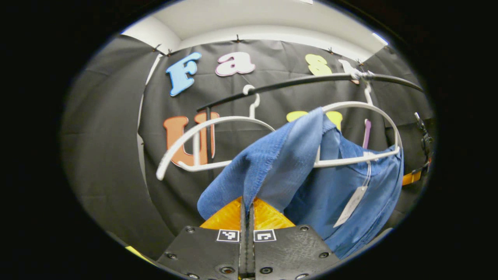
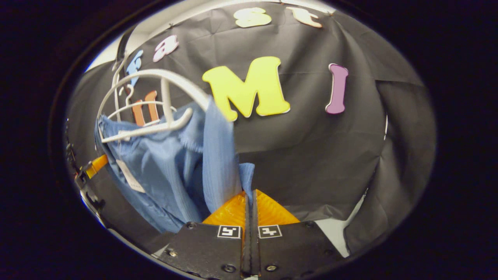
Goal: Grasp the clothes on the hanger with both hands and then place them into the laundry hamper below.
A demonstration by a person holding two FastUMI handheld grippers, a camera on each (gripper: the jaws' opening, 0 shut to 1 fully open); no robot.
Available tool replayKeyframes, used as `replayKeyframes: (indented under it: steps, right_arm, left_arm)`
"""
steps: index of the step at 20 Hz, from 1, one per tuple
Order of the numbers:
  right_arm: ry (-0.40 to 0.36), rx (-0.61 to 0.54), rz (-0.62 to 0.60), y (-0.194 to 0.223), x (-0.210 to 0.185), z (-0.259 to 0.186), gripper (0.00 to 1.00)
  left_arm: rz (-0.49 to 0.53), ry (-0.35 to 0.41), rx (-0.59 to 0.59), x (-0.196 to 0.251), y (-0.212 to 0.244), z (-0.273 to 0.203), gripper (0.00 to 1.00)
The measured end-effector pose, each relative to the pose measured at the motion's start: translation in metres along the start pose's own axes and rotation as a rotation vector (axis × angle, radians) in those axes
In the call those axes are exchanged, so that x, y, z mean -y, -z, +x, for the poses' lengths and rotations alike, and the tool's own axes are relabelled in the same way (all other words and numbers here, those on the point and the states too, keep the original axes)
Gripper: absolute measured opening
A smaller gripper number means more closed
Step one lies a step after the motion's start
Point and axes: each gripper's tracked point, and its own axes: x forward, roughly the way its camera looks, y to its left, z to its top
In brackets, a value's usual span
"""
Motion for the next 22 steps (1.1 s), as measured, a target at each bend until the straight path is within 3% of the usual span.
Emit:
replayKeyframes:
  steps: [1, 3, 5, 6, 7, 8, 10, 12, 13, 15, 16, 17, 19, 21, 22]
  right_arm:
    - [0.014, 0.024, 0.022, -0.011, 0.004, -0.001, 0.04]
    - [0.036, 0.052, 0.036, -0.025, 0.010, 0.000, 0.04]
    - [-0.001, 0.025, 0.025, -0.021, -0.001, 0.004, 0.04]
    - [-0.010, 0.027, 0.023, -0.019, -0.003, 0.002, 0.04]
    - [-0.015, 0.027, 0.018, -0.018, -0.001, 0.003, 0.04]
    - [0.003, 0.036, 0.016, -0.020, 0.005, 0.004, 0.04]
    - [-0.016, 0.031, 0.045, -0.020, 0.004, 0.006, 0.04]
    - [-0.017, 0.039, 0.053, -0.027, 0.005, 0.007, 0.03]
    - [-0.022, 0.038, 0.051, -0.027, 0.003, 0.007, 0.04]
    - [-0.030, 0.030, 0.030, -0.025, -0.002, 0.008, 0.04]
    - [-0.037, 0.028, 0.027, -0.025, -0.006, 0.007, 0.04]
    - [-0.045, 0.029, 0.024, -0.025, -0.009, 0.005, 0.04]
    - [-0.052, 0.032, 0.020, -0.023, -0.012, 0.005, 0.04]
    - [-0.054, 0.028, 0.014, -0.021, -0.014, 0.004, 0.03]
    - [-0.053, 0.028, 0.009, -0.020, -0.014, 0.003, 0.04]
  left_arm:
    - [-0.035, -0.012, 0.010, -0.007, -0.010, -0.002, 0.00]
    - [-0.081, -0.020, 0.045, -0.014, -0.033, 0.002, 0.00]
    - [-0.069, -0.030, 0.042, -0.019, -0.041, 0.000, 0.00]
    - [-0.077, -0.032, 0.047, -0.021, -0.043, -0.001, 0.05]
    - [-0.082, -0.034, 0.050, -0.022, -0.045, -0.003, 0.00]
    - [-0.083, -0.037, 0.055, -0.023, -0.048, -0.005, 0.05]
    - [-0.092, -0.032, 0.060, -0.026, -0.057, -0.006, 0.00]
    - [-0.100, -0.019, 0.080, -0.023, -0.074, -0.004, 0.00]
    - [-0.115, -0.019, 0.087, -0.026, -0.082, -0.005, 0.05]
    - [-0.152, -0.008, 0.111, -0.027, -0.099, -0.002, 0.00]
    - [-0.145, -0.021, 0.105, -0.031, -0.101, 0.001, 0.05]
    - [-0.159, -0.007, 0.106, -0.029, -0.107, 0.000, 0.00]
    - [-0.167, 0.029, 0.139, -0.021, -0.126, -0.002, 0.05]
    - [-0.126, 0.054, 0.167, -0.020, -0.137, -0.010, 0.00]
    - [-0.123, 0.081, 0.186, -0.018, -0.142, -0.016, 0.05]
